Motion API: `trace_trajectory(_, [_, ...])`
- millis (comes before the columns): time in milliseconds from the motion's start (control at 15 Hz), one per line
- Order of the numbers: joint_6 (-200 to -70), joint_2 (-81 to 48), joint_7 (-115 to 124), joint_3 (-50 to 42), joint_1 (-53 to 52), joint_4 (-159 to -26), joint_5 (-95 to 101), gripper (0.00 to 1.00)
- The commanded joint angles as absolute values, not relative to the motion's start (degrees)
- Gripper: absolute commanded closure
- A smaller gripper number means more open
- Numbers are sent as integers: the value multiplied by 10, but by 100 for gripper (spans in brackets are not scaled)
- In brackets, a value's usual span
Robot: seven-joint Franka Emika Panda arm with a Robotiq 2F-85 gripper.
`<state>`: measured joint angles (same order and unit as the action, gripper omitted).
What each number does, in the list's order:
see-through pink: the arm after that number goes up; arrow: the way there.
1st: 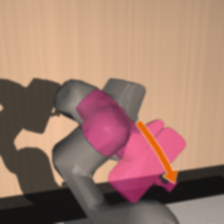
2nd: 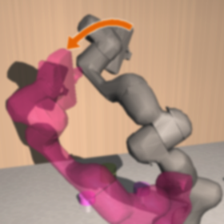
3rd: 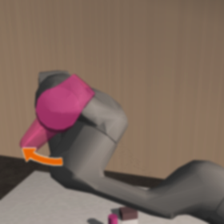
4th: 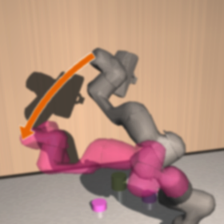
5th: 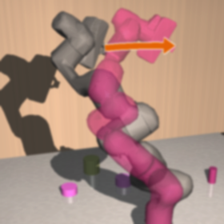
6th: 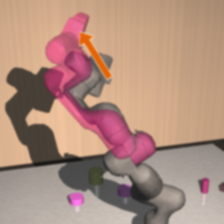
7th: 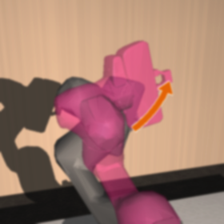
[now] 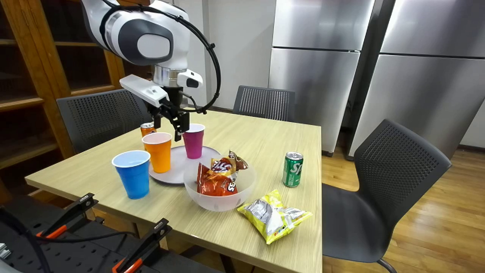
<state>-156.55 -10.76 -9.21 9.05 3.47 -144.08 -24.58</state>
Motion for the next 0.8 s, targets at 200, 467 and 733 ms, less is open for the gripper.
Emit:
trace_trajectory(200, [-1567, 0, -100, 77, 18, -1538, -236, 0])
trace_trajectory(467, [-1560, 41, -108, 55, 12, -1586, -220, 0])
trace_trajectory(733, [-1552, 65, -114, 25, 12, -1624, -182, 0])
